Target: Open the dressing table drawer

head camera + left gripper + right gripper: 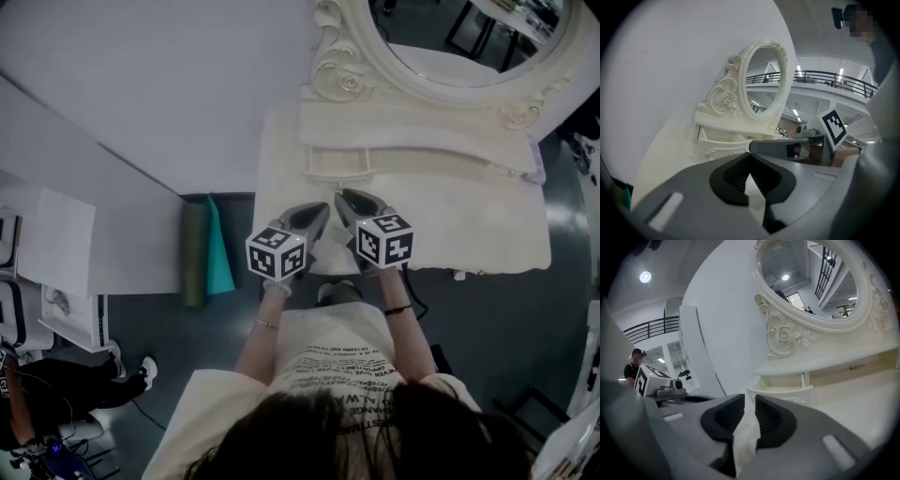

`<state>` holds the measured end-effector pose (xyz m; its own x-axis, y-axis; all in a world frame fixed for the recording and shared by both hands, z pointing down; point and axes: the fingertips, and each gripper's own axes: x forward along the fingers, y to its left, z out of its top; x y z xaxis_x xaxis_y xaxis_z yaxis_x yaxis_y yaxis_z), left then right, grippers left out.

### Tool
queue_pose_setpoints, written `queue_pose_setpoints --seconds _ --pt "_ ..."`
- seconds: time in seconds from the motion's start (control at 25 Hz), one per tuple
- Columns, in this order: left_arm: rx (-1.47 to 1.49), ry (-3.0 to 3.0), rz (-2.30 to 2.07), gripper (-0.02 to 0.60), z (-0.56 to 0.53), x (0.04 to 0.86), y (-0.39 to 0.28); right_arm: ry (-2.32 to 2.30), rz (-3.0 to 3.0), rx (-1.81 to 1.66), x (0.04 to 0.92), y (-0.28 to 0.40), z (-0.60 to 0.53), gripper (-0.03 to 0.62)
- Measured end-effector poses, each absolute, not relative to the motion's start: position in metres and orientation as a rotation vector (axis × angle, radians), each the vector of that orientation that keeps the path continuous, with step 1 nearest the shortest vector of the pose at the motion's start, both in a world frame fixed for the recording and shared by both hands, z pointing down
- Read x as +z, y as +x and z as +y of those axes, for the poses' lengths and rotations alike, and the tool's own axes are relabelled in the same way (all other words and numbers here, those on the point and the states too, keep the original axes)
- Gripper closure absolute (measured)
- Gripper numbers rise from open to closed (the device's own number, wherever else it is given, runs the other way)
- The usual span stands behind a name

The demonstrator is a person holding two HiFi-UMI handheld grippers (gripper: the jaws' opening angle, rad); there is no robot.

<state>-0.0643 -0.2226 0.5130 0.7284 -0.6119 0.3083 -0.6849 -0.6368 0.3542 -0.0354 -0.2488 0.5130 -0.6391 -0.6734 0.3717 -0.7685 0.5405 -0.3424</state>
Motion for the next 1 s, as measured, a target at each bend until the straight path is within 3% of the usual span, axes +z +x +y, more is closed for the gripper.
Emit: queue_pose_setpoints --seconds 0.36,1.0 --pt "0.184 2.538 -0.988 0.588 -0.218 0.494 -0.061 1.180 -2.668 0.677 0.491 -0.037 -0.237 0.591" --pt "0.118 2.606 -1.003 0.588 -0.221 0.483 -0.060 1.107 -2.789 0.596 0.470 -0.043 -0.236 0.592"
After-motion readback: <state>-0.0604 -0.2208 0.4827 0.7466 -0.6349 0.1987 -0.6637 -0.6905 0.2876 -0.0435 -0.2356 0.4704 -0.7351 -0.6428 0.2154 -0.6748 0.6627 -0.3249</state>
